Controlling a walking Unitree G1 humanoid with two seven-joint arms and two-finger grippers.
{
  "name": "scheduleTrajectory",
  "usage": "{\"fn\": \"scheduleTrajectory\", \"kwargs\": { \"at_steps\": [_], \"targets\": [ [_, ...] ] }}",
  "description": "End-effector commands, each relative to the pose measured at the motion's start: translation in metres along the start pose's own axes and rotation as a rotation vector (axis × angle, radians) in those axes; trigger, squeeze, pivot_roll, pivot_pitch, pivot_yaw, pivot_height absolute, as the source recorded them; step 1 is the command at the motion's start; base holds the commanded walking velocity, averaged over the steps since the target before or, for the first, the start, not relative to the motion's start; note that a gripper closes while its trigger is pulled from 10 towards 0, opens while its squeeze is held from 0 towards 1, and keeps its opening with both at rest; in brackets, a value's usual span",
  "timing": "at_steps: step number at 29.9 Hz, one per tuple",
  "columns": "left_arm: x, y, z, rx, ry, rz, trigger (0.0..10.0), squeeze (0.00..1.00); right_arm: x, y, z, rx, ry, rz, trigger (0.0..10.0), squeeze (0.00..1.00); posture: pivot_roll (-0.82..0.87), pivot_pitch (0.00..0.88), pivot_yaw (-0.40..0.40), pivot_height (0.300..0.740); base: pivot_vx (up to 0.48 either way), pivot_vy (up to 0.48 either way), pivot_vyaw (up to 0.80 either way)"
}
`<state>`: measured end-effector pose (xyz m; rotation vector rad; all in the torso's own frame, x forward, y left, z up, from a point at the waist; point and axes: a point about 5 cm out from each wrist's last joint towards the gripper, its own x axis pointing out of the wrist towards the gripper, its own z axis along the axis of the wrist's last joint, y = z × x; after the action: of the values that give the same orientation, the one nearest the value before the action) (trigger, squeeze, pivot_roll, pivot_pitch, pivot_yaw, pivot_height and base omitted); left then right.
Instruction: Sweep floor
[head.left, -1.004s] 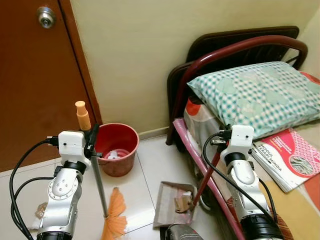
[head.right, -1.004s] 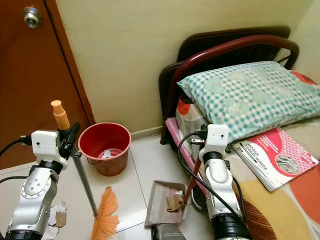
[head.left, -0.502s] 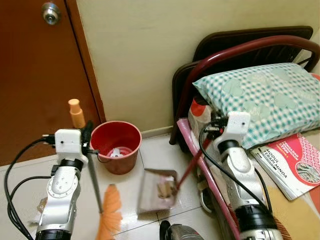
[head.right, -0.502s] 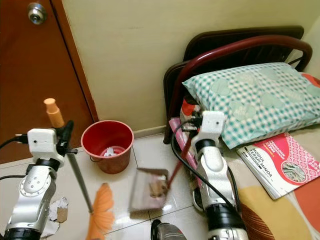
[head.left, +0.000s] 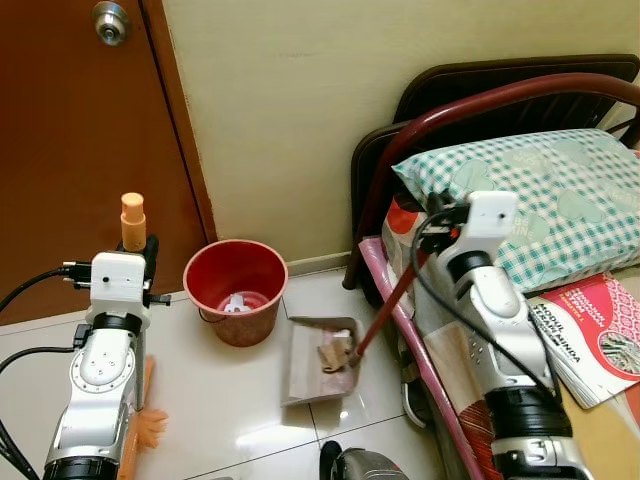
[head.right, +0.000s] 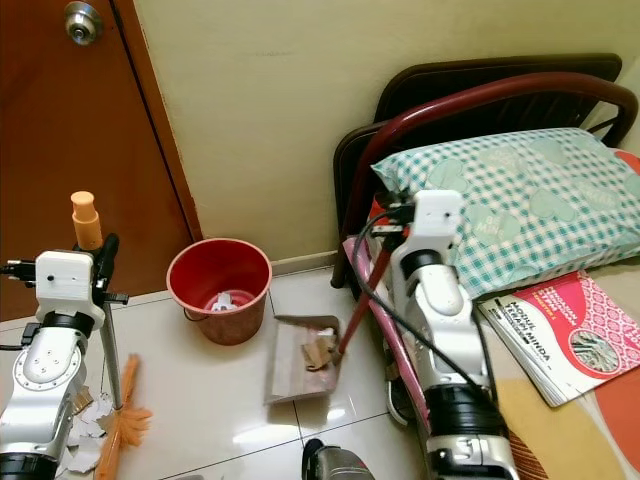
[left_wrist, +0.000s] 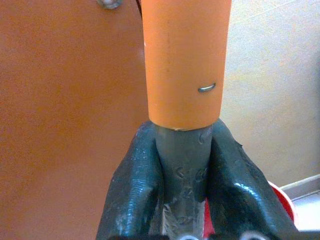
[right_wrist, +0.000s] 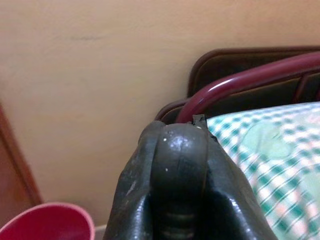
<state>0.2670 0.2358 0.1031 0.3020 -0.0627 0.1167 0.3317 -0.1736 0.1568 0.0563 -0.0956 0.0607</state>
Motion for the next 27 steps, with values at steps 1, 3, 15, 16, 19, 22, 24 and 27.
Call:
{"fn": "scheduleTrajectory", "kwargs": {
  "at_steps": [1,3,15,16,19,22,24,27],
  "targets": [
    [0.003,-0.005,0.007,-0.006,-0.033,-0.022,10.0,0.0,0.009,0.0,0.029,-0.01,-0.073,0.032,10.0,0.0,0.0,0.067,-0.026,0.74,0.0,0.0,0.0],
    [0.002,-0.006,0.007,-0.008,-0.03,-0.024,10.0,0.0,0.011,0.002,0.031,-0.024,-0.05,0.074,10.0,0.0,0.0,0.067,-0.026,0.74,0.0,0.0,0.0],
    [0.001,-0.013,0.003,-0.044,-0.011,-0.029,10.0,0.0,0.006,0.019,0.062,-0.018,0.091,0.535,10.0,0.0,-0.01,0.066,-0.025,0.74,0.0,0.0,0.0],
    [0.002,-0.014,0.003,-0.045,-0.011,-0.03,10.0,0.0,0.006,0.021,0.065,-0.008,0.091,0.557,10.0,0.0,-0.01,0.066,-0.025,0.74,0.0,0.0,0.0],
    [0.003,-0.016,0.003,-0.05,-0.011,-0.04,10.0,0.0,0.007,0.025,0.08,0.061,0.05,0.615,10.0,0.0,-0.02,0.064,-0.025,0.74,0.0,0.0,0.0],
    [0.004,-0.017,0.004,-0.054,-0.012,-0.044,10.0,0.0,0.008,0.029,0.094,0.106,-0.005,0.648,10.0,0.0,-0.02,0.062,-0.025,0.74,0.0,0.0,0.0],
    [0.004,-0.017,0.004,-0.054,-0.012,-0.042,10.0,0.0,0.009,0.032,0.105,0.129,-0.054,0.669,10.0,0.0,-0.01,0.061,-0.025,0.74,0.0,0.0,0.0],
    [0.001,-0.016,0.001,-0.065,0.002,-0.031,10.0,0.0,0.009,0.037,0.124,0.137,-0.139,0.705,10.0,0.0,-0.01,0.059,-0.027,0.74,0.0,0.0,0.0]
  ]
}}
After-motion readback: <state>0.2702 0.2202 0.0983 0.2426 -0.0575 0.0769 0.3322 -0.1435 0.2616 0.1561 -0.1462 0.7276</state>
